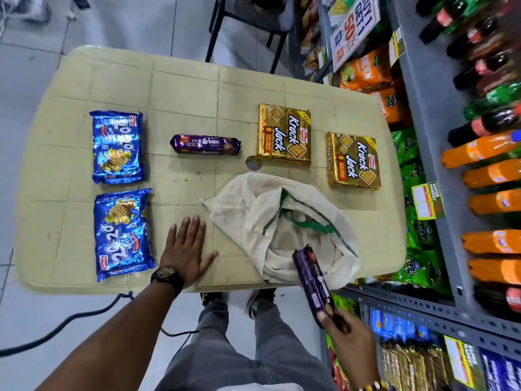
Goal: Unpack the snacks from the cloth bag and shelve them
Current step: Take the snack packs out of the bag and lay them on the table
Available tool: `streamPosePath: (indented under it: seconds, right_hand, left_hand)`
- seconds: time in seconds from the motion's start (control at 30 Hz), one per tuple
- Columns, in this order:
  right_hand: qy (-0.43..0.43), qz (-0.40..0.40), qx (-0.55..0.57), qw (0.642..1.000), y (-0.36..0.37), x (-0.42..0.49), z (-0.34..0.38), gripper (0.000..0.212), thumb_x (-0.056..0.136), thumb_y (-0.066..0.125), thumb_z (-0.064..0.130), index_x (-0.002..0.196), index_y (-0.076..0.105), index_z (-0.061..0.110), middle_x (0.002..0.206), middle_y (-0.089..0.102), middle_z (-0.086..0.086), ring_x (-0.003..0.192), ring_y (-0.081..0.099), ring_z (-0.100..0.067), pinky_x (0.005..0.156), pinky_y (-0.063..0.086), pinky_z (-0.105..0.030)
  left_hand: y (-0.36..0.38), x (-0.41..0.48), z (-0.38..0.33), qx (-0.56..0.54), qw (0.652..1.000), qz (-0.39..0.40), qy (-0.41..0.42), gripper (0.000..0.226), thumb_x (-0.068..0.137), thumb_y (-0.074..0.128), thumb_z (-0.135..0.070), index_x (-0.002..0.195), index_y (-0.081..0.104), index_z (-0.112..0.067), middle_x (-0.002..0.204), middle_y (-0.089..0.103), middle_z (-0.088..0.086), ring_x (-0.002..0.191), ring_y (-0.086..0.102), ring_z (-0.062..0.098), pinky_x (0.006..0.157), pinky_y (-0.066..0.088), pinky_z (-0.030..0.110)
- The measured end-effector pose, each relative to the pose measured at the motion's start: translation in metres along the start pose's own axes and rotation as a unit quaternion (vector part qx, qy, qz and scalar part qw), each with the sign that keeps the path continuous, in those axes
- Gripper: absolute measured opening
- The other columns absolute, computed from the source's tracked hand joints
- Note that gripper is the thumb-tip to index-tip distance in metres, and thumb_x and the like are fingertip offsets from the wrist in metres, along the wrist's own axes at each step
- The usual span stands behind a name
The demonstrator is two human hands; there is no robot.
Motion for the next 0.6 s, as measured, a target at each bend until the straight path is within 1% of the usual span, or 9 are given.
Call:
streamPosePath:
  seconds: [0.07, 0.1, 0.17, 0.23, 0.33, 0.4, 0.5, 0.53, 0.6]
  right_hand:
    - [-0.016, -0.008, 0.006, 1.0, 0.001, -0.009, 0.002, 0.035, 0.072, 0.085, 0.027, 0.105, 0.077, 0.02, 0.088, 0.069, 0.005, 0.082, 0.065, -0.005, 0.066, 0.048, -0.018]
    - [-0.024, -0.011, 0.017, 1.0, 0.003, -0.009, 0.005, 0.039, 0.071, 0.086, 0.022, 0.108, 0.076, 0.017, 0.091, 0.069, 0.004, 0.083, 0.065, -0.003, 0.065, 0.049, -0.012]
    - [-0.036, -0.015, 0.035, 0.999, 0.005, -0.003, 0.015, 0.044, 0.07, 0.087, 0.014, 0.112, 0.074, 0.013, 0.097, 0.068, 0.002, 0.081, 0.066, -0.005, 0.066, 0.046, 0.0]
    - [-0.065, -0.008, 0.043, 0.997, 0.009, 0.012, 0.039, 0.044, 0.071, 0.085, 0.013, 0.114, 0.074, 0.016, 0.102, 0.067, 0.001, 0.087, 0.066, -0.008, 0.07, 0.043, 0.004]
    - [-0.151, 0.001, 0.039, 0.988, 0.015, 0.049, 0.098, 0.042, 0.076, 0.081, 0.014, 0.114, 0.069, 0.029, 0.103, 0.063, 0.01, 0.094, 0.064, -0.003, 0.079, 0.04, 0.004]
    - [-0.214, -0.017, 0.019, 0.977, 0.022, 0.076, 0.143, 0.045, 0.078, 0.08, 0.012, 0.12, 0.067, 0.025, 0.1, 0.06, 0.007, 0.094, 0.059, -0.001, 0.082, 0.036, 0.005]
    - [-0.264, -0.035, 0.017, 0.964, 0.045, 0.12, 0.214, 0.047, 0.08, 0.078, 0.012, 0.125, 0.065, 0.017, 0.103, 0.056, 0.002, 0.092, 0.054, 0.0, 0.081, 0.036, 0.003]
    - [-0.283, -0.04, 0.014, 0.958, 0.054, 0.134, 0.239, 0.047, 0.081, 0.077, 0.013, 0.126, 0.064, 0.015, 0.104, 0.055, 0.002, 0.093, 0.052, 0.001, 0.082, 0.037, 0.0]
    - [-0.312, -0.042, 0.019, 0.949, 0.077, 0.162, 0.289, 0.048, 0.082, 0.076, 0.016, 0.128, 0.063, 0.014, 0.106, 0.054, 0.001, 0.096, 0.055, -0.006, 0.086, 0.041, -0.011]
  left_hand:
    - [-0.001, 0.003, 0.0, -0.001, 1.0, -0.007, 0.003, 0.087, 0.091, 0.019, -0.069, 0.154, 0.025, -0.008, 0.163, 0.019, 0.013, 0.15, 0.017, 0.033, 0.121, 0.005, 0.051]
    - [-0.001, 0.005, 0.002, -0.005, 1.0, -0.01, -0.003, 0.087, 0.092, 0.018, -0.069, 0.154, 0.024, -0.008, 0.163, 0.019, 0.013, 0.151, 0.016, 0.032, 0.121, 0.005, 0.051]
    - [-0.005, 0.013, 0.006, -0.022, 0.999, -0.025, -0.028, 0.086, 0.093, 0.018, -0.067, 0.154, 0.023, -0.008, 0.163, 0.018, 0.013, 0.151, 0.015, 0.032, 0.122, 0.006, 0.05]
    - [-0.01, 0.024, 0.014, -0.044, 0.996, -0.04, -0.061, 0.085, 0.093, 0.02, -0.066, 0.154, 0.021, -0.007, 0.163, 0.018, 0.014, 0.151, 0.014, 0.032, 0.122, 0.006, 0.05]
    - [-0.012, 0.038, 0.023, -0.06, 0.994, -0.049, -0.078, 0.085, 0.093, 0.023, -0.065, 0.154, 0.021, -0.007, 0.163, 0.018, 0.013, 0.151, 0.014, 0.032, 0.121, 0.006, 0.052]
    - [-0.007, 0.04, 0.023, -0.062, 0.994, -0.059, -0.072, 0.085, 0.092, 0.025, -0.065, 0.154, 0.022, -0.007, 0.164, 0.018, 0.013, 0.151, 0.015, 0.033, 0.121, 0.006, 0.053]
    - [0.0, 0.042, 0.024, -0.068, 0.992, -0.075, -0.07, 0.085, 0.091, 0.024, -0.065, 0.155, 0.02, -0.009, 0.164, 0.017, 0.012, 0.151, 0.012, 0.031, 0.122, 0.006, 0.053]
    - [0.001, 0.042, 0.024, -0.071, 0.992, -0.078, -0.07, 0.085, 0.091, 0.024, -0.065, 0.155, 0.02, -0.009, 0.164, 0.016, 0.012, 0.152, 0.012, 0.031, 0.122, 0.006, 0.054]
    - [0.002, 0.043, 0.025, -0.073, 0.992, -0.076, -0.069, 0.086, 0.091, 0.025, -0.066, 0.155, 0.02, -0.009, 0.164, 0.015, 0.012, 0.152, 0.011, 0.031, 0.122, 0.006, 0.053]
Point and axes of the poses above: each hand's wrist, its own x-axis towards the middle knuckle, its own y-axis out of the palm, z = x × y, the point moved 5 cm from there along x, towards the middle knuckle
